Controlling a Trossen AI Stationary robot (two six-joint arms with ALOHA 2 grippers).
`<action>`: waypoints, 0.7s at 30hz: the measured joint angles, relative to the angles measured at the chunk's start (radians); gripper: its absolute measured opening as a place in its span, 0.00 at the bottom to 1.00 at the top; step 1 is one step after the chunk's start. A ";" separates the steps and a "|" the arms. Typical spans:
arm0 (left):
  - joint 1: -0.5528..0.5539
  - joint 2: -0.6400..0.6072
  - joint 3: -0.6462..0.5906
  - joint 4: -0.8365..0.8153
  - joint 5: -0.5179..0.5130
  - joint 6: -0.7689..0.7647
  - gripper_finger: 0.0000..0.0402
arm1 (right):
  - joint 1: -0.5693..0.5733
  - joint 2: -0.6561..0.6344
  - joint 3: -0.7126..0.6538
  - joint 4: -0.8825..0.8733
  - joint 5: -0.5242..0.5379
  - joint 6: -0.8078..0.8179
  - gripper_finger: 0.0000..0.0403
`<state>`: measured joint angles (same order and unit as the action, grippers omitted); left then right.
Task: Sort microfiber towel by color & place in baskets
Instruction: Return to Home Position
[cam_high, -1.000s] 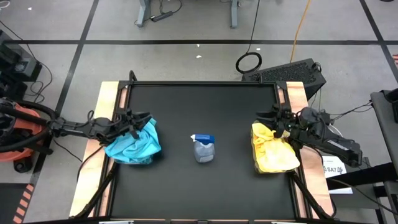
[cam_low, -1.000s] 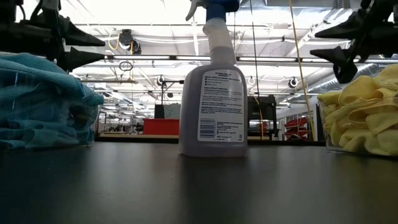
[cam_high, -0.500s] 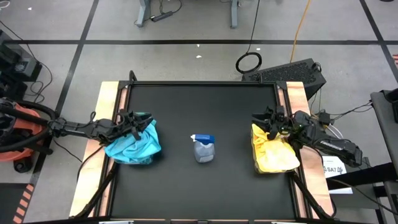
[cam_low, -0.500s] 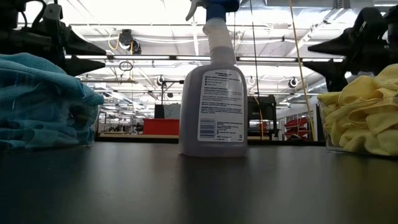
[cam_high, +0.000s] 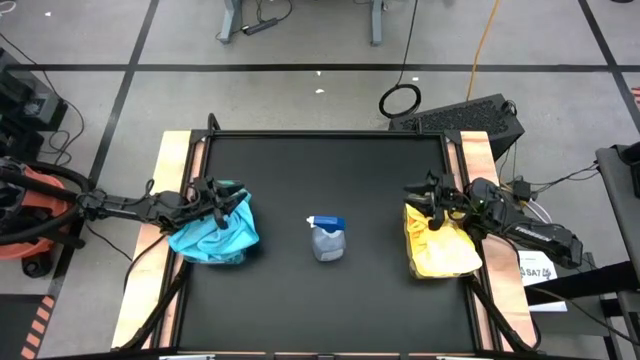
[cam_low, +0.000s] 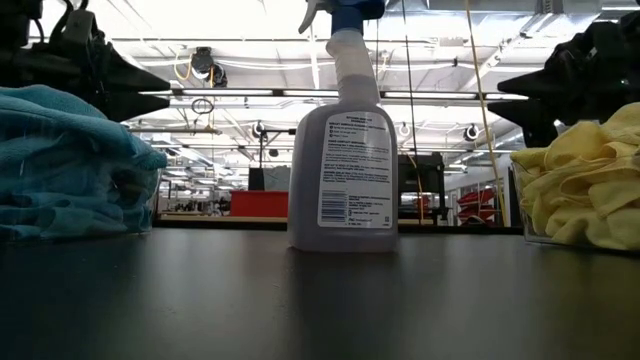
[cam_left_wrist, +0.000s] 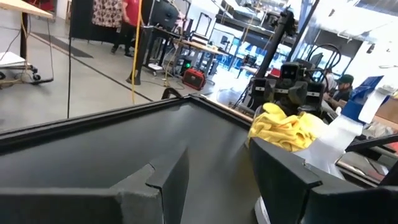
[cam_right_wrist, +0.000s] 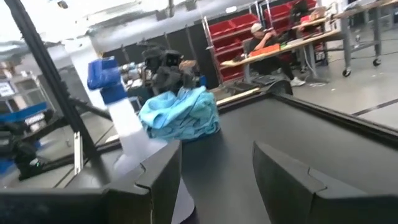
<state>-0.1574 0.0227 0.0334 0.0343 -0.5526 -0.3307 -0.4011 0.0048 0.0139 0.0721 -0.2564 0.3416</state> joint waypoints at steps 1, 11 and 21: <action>0.000 0.000 0.000 -0.001 0.000 0.004 0.44 | 0.000 0.000 0.000 -0.008 -0.009 -0.007 0.47; 0.000 0.000 0.000 0.000 0.000 0.004 0.44 | 0.000 0.001 0.000 0.003 -0.007 -0.080 0.47; 0.000 0.000 0.000 0.001 0.000 0.003 0.44 | 0.000 0.001 0.000 0.005 0.017 0.019 0.47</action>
<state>-0.1574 0.0227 0.0334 0.0357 -0.5526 -0.3278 -0.4011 0.0055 0.0143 0.0773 -0.2398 0.3603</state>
